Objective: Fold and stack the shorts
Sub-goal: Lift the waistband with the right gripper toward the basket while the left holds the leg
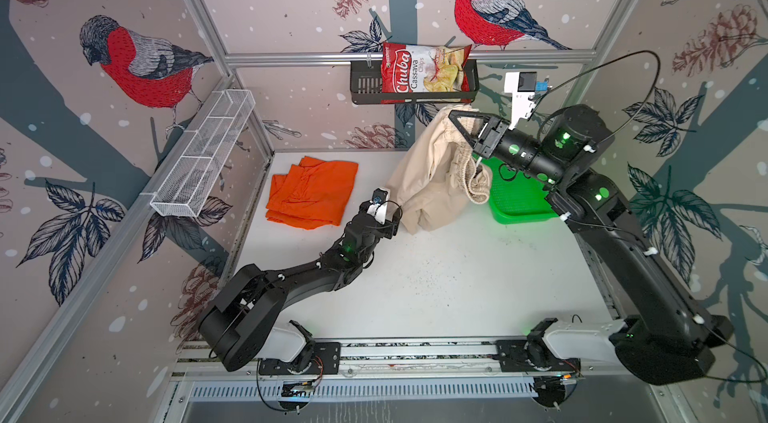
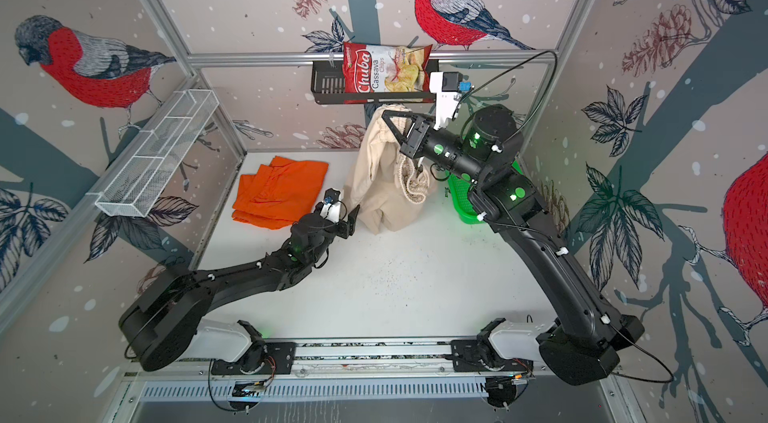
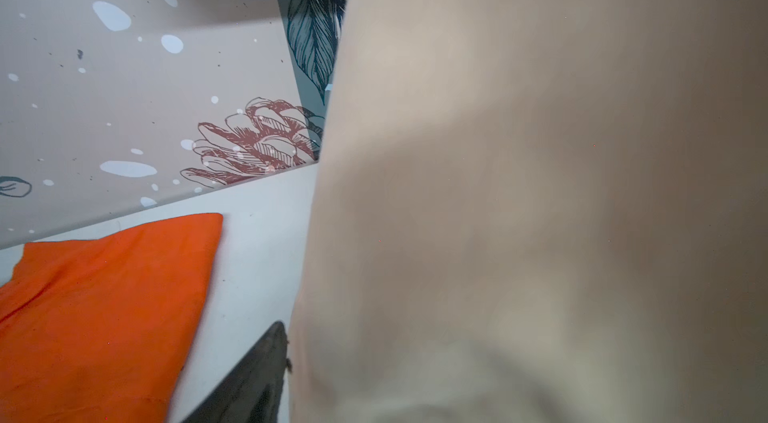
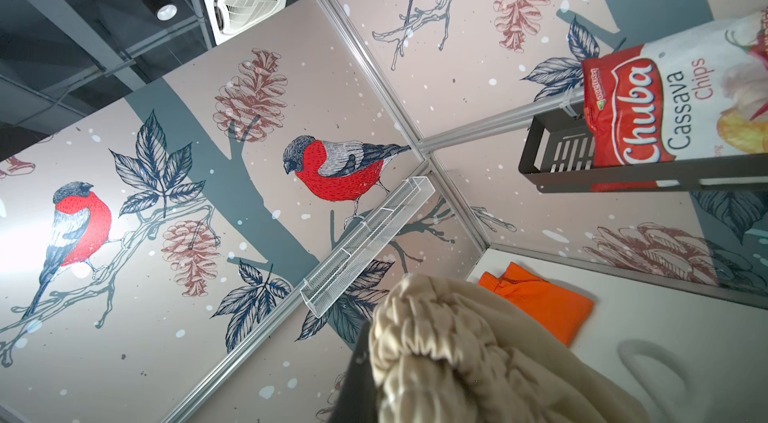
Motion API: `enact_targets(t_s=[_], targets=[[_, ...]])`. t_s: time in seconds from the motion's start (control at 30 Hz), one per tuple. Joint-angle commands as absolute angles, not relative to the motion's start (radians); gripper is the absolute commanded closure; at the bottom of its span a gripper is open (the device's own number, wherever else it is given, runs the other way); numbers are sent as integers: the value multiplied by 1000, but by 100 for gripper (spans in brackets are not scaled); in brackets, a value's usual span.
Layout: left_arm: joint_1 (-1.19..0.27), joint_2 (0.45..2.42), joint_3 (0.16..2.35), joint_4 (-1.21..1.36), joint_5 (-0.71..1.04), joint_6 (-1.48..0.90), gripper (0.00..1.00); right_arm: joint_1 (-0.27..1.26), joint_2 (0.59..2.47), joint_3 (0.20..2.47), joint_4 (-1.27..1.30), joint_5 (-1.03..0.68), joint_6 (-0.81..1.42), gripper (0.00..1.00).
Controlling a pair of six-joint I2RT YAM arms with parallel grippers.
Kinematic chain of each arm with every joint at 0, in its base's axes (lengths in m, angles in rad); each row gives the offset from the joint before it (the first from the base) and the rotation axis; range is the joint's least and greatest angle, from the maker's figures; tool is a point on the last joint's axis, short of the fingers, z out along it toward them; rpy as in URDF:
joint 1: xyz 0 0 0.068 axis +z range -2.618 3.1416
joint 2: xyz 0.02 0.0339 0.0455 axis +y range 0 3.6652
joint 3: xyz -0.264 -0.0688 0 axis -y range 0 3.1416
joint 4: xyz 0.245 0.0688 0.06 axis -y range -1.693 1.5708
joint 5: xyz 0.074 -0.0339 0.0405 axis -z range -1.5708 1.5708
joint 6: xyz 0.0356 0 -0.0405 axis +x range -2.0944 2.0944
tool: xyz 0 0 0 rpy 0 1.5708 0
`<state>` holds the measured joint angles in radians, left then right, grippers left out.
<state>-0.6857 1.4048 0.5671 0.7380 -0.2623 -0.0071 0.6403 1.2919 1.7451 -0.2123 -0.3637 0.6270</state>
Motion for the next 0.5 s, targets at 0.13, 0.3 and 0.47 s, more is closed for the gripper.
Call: enact_targets(t_s=[0.13, 0.3, 0.47], targets=[[-670, 1434, 545, 827, -253, 65, 28, 593, 1287, 1781, -220, -473, 619, 99], [-670, 1481, 528, 902, -169, 109, 35, 574, 1276, 1781, -216, -505, 634, 98], [-670, 1545, 532, 982, -93, 154, 40, 543, 1278, 1767, -188, -572, 676, 98]])
